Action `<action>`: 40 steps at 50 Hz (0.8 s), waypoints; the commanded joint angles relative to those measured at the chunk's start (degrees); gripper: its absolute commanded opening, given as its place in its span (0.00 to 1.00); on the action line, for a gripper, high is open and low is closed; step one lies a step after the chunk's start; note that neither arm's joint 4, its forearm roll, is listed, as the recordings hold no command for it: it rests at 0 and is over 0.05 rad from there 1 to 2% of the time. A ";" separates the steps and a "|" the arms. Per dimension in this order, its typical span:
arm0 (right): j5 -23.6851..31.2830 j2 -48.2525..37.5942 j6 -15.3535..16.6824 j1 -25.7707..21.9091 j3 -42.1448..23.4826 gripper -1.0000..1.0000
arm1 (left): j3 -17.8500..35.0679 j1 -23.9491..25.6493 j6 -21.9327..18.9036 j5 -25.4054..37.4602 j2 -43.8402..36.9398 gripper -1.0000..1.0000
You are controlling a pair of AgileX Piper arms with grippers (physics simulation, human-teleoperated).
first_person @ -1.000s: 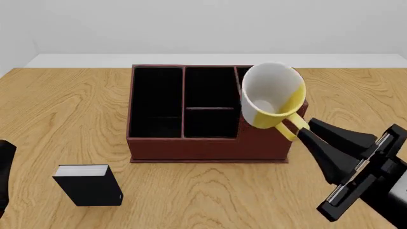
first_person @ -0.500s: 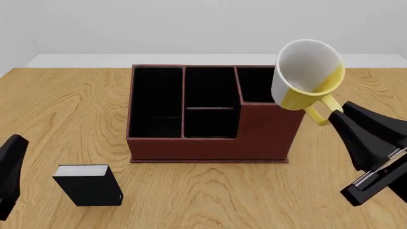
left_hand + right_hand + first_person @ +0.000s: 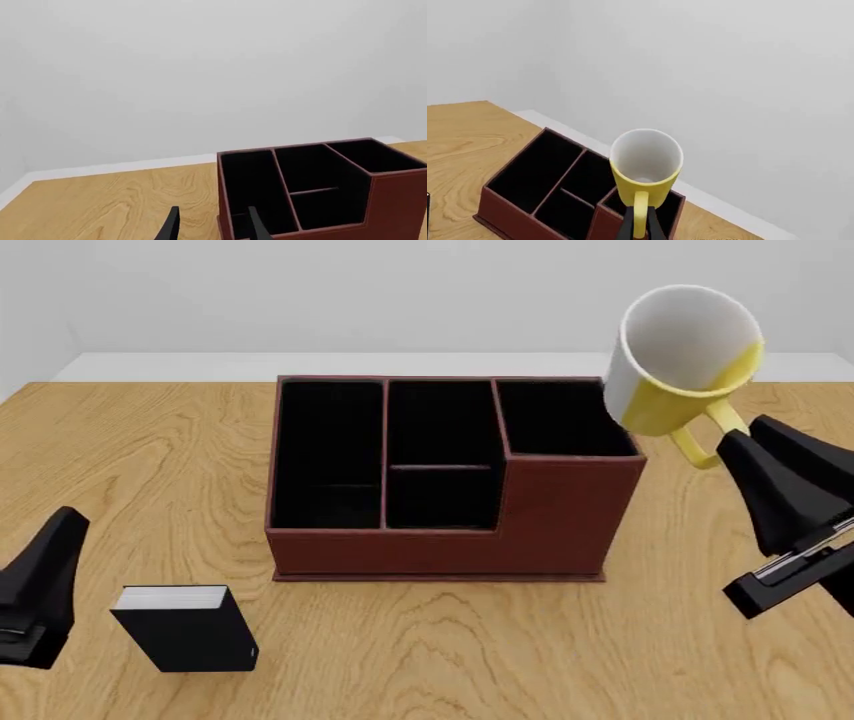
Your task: Pick up the yellow and white mug and place it to the right of the caddy.
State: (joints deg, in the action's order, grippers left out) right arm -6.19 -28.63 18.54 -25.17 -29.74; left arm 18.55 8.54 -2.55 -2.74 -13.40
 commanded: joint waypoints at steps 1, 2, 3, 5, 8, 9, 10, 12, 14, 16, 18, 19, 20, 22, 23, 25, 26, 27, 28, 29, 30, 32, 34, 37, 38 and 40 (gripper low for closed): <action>-1.76 -2.17 -0.85 3.18 -1.70 0.00 | -0.39 -0.42 -0.39 -4.23 -4.17 1.00; -2.22 -2.60 -0.78 3.49 -1.84 0.00 | -0.24 -0.40 -0.45 -4.15 -4.26 1.00; -2.54 -3.10 -0.86 3.81 -2.19 0.00 | -0.29 -0.40 -0.62 -4.25 -4.34 1.00; -2.65 -3.28 -1.02 4.14 -2.46 0.00 | -0.28 -0.53 -0.83 -4.28 -4.44 1.00; -3.19 -3.67 -1.31 5.04 -2.41 0.00 | -0.07 -0.97 -1.04 -4.20 -4.64 1.00; -3.35 -3.69 -1.40 5.32 -2.32 0.00 | 0.03 -1.13 -1.05 -4.04 -4.61 1.00; -3.71 -3.92 -1.72 5.96 -2.14 0.00 | -0.10 -1.31 -1.24 -4.00 -4.52 1.00; -4.04 -3.96 -1.84 6.35 -1.92 0.00 | -0.22 -1.34 -1.40 -4.03 -4.49 1.00; -4.24 -4.04 -1.98 6.77 -1.80 0.00 | -0.27 -1.54 -1.50 -3.82 -4.47 1.00; -4.37 -4.16 -2.16 7.26 -1.84 0.00 | -0.30 -1.57 -1.49 -3.81 -4.53 1.00; -4.42 -4.16 -2.06 7.70 -1.91 0.00 | -0.27 -1.59 -1.74 -3.85 -4.68 1.00; -4.37 -4.18 -2.11 7.94 -1.98 0.00 | -0.33 -1.67 -1.81 -3.96 -4.77 1.00; -4.43 -4.22 -2.08 8.24 -1.98 0.00 | -0.28 -1.62 -1.79 -3.98 -4.86 1.00; -4.12 -3.98 -2.10 8.79 -2.20 0.00 | 0.27 -1.63 -1.81 -3.54 -4.89 1.00; -4.15 -3.94 -2.12 8.99 -2.13 0.00 | 0.39 -1.53 -1.79 -3.36 -4.73 1.00; -4.11 -3.88 -2.19 9.69 -2.08 0.00 | 0.40 -1.54 -1.79 -3.39 -4.72 1.00; -4.14 -3.87 -2.13 9.91 -1.98 0.00 | 0.35 -1.53 -1.80 -3.40 -4.68 1.00; -4.24 -3.84 -2.24 10.11 -1.82 0.00 | 0.25 -1.49 -1.74 -3.46 -4.66 1.00; -4.25 -3.74 -2.52 11.01 -1.67 0.00 | -0.02 -1.23 -1.88 -3.65 -4.68 1.00; -4.25 -3.74 -2.52 11.01 -1.67 0.00 | -0.02 -1.23 -1.88 -3.65 -4.69 1.00; -4.19 -3.60 -2.60 11.42 -1.61 0.00 | -0.06 -1.18 -2.05 -3.69 -4.74 1.00; -4.50 -3.68 -2.62 12.17 -1.35 0.00 | -0.12 -1.20 -2.06 -3.89 -4.94 1.00; -4.57 -3.61 -2.78 12.59 -1.24 0.00 | -0.01 -1.18 -2.13 -3.89 -5.02 1.00; -4.77 -3.59 -2.69 13.22 -0.99 0.00 | 0.12 -1.20 -2.29 -4.01 -5.20 1.00; -4.90 -3.63 -2.73 13.40 -0.93 0.00 | 0.17 -1.23 -2.32 -3.99 -5.21 1.00; -5.09 -3.72 -2.67 13.99 -0.82 0.00 | 0.28 -1.19 -2.40 -3.91 -5.23 1.00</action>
State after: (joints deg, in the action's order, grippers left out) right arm -10.55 -32.41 16.52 -13.76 -30.77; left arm 18.61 7.30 -4.57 -6.51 -18.27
